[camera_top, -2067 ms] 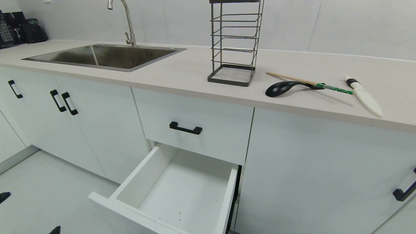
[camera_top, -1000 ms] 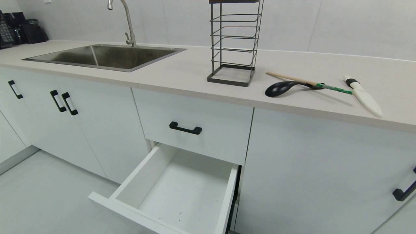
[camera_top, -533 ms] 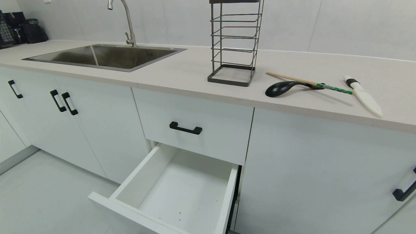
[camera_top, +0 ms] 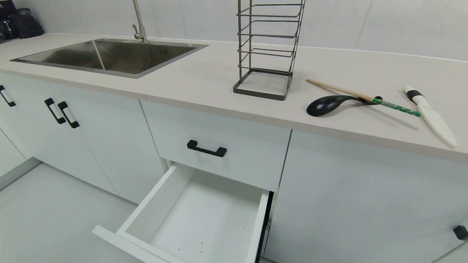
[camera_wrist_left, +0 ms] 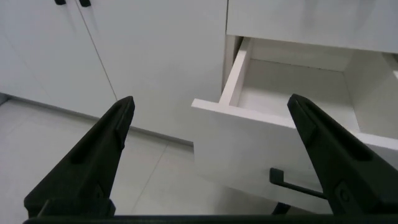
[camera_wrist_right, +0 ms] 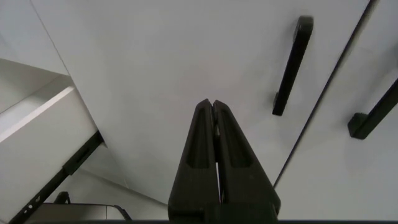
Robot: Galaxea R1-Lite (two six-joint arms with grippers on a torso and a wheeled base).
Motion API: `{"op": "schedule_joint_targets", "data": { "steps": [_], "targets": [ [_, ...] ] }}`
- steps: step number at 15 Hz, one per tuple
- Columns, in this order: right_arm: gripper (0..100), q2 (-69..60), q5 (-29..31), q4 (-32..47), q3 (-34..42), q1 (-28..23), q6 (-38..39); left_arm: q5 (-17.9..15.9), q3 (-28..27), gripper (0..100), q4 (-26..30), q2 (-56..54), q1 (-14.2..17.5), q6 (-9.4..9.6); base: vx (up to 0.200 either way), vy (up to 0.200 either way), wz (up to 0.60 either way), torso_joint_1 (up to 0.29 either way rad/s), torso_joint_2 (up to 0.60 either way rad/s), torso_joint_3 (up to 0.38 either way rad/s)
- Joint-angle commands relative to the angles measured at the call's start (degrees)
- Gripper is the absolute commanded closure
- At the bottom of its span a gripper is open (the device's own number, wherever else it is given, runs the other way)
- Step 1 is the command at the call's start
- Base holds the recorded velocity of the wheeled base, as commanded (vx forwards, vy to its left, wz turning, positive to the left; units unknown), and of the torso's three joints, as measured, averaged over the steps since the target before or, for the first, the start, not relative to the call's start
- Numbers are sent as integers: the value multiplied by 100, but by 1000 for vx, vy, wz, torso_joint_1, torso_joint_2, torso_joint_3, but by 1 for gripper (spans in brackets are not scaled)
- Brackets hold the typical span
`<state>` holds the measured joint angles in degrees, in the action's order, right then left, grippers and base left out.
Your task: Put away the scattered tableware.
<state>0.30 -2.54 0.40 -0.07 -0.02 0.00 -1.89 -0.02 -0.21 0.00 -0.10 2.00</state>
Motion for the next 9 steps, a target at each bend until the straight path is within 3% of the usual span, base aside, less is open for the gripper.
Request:
{"op": "schedule_joint_targets", "data": {
  "steps": [1, 7, 9],
  "targets": [
    [100, 13, -1, 4, -1, 2, 0, 13, 2, 0, -6, 0, 1, -15, 0, 0, 0, 261, -500, -281],
    [100, 5, -1, 4, -1, 2, 9, -31, 2, 0, -6, 0, 1, -103, 0, 0, 0, 209, -592, -204],
    [100, 13, -1, 4, -1, 2, 9, -31, 2, 0, 3, 0, 1, -112, 0, 0, 0, 73, -481, -222]
  ]
}}
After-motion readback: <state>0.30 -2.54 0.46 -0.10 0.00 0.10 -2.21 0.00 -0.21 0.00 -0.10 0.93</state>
